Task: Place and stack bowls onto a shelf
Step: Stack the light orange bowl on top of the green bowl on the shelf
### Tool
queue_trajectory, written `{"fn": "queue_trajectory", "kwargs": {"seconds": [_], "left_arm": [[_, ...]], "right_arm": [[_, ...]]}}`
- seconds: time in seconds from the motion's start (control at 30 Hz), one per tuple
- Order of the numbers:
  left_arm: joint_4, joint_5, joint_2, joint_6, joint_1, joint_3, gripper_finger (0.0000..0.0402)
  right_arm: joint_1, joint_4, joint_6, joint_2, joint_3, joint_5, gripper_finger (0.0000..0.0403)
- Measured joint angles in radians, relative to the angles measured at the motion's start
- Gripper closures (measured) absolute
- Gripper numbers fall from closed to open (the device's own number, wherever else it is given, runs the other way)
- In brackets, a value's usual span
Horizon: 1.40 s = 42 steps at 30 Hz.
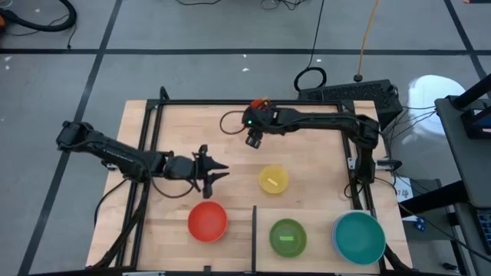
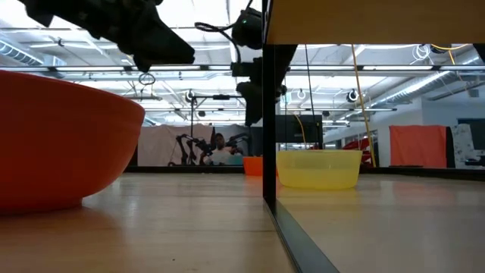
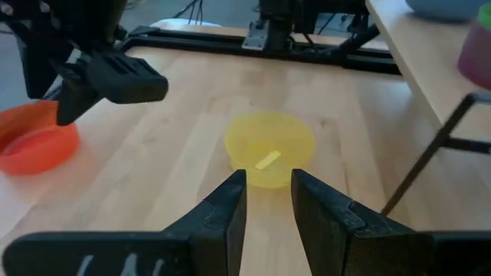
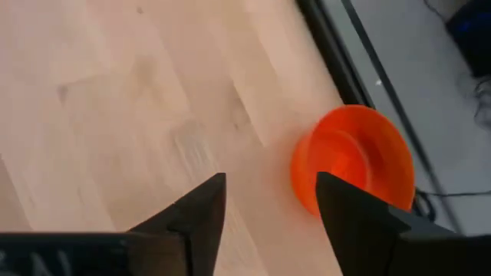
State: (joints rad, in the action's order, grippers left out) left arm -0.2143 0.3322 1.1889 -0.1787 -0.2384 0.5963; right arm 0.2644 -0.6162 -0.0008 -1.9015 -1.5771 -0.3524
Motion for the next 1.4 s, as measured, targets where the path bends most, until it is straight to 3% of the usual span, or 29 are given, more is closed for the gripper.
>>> {"fn": "queue_trajectory", "kwargs": {"seconds": [0.23, 0.47, 0.67, 0.87, 1.1, 1.27, 1.4], "left_arm": [[-0.001, 0.081, 0.000, -0.007, -0.077, -0.012, 0.0293], [-0.005, 0.090, 0.000, 0.001, -0.104, -0.012, 0.0293], [-0.006, 0.090, 0.000, 0.016, -0.113, -0.012, 0.0293], [-0.007, 0.091, 0.000, 0.028, -0.123, -0.012, 0.0293], [-0.007, 0.110, 0.000, 0.037, -0.139, -0.012, 0.0293], [-0.008, 0.124, 0.000, 0.037, -0.152, -0.012, 0.0293], [-0.008, 0.125, 0.000, 0.037, -0.157, -0.012, 0.0293]], "right_arm": [[-0.009, -0.074, -0.124, -0.041, -0.002, -0.087, 0.0159], [-0.003, -0.058, -0.203, -0.082, -0.001, -0.194, 0.0129], [0.006, -0.003, -0.308, -0.083, 0.038, -0.226, 0.0128], [0.014, 0.031, -0.369, -0.084, 0.073, -0.142, 0.0136], [0.028, 0.152, -0.400, -0.084, 0.137, -0.201, 0.0137], [0.024, 0.310, -0.476, -0.084, 0.234, -0.321, 0.0137], [0.022, 0.380, -0.503, -0.084, 0.278, -0.322, 0.0138]]}}
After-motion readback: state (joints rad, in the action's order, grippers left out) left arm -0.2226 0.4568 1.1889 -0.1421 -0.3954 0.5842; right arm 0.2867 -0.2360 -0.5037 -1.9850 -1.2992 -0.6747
